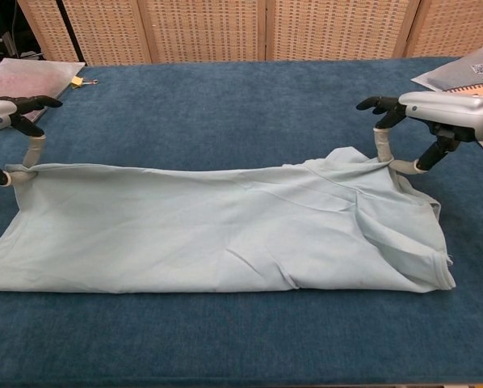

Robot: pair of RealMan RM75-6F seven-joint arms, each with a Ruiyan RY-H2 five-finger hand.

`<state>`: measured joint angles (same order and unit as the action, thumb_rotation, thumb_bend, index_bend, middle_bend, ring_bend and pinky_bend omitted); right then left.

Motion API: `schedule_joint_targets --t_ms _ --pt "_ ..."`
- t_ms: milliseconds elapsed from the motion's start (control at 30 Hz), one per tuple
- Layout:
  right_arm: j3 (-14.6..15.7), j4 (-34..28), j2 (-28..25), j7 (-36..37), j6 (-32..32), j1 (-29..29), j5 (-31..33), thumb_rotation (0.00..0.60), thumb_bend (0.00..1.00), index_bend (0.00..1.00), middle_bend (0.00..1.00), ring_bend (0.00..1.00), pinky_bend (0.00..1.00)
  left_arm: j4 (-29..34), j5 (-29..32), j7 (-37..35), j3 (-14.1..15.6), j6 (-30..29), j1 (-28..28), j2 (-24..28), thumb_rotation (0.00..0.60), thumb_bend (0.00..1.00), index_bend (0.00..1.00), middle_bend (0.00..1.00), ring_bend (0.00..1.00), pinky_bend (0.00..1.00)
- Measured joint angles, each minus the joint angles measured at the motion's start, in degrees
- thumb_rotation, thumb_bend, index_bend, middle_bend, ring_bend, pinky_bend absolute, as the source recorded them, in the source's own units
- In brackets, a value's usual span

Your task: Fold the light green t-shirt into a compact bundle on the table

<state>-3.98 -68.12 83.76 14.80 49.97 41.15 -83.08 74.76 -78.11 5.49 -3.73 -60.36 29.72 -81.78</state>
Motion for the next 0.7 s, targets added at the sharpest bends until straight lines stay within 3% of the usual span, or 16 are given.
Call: schedule_joint_targets --t_ms 100,200,467,700 --pt "0.0 0.3 0.1 -1.6 -0.8 0.0 0.8 0.6 0.31 0.12 0.0 0.0 0.05 0.2 1.3 1.2 -0.2 1.0 0.3 -0.2 0.6 0.31 0.0 0.0 0.0 0.0" --pt "-0.3 0.4 0.3 -3.3 -0.4 -0.2 1.4 0.6 0.23 0.0 0.0 0.0 0.05 0.6 2.1 2.1 -0.5 1.2 0.4 -0.3 0.6 0.29 0.0 0.0 0.0 0.0" --pt "-1.2 -0.4 0.3 -5.1 2.2 -1.4 2.3 0.6 0.17 0.0 0.0 0.0 0.05 0.5 1.6 0.8 -0.9 -0.3 -0.1 -0.4 0.6 0.2 0.0 0.0 0.0 0.0" --pt "-2.0 -4.4 -2.1 -5.6 6.5 -2.7 1.6 0.6 0.11 0.0 0.0 0.0 0.05 2.9 3.4 1.2 -1.4 0.5 -0.4 1.7 0.6 0.2 0.0 0.0 0.0 0.0"
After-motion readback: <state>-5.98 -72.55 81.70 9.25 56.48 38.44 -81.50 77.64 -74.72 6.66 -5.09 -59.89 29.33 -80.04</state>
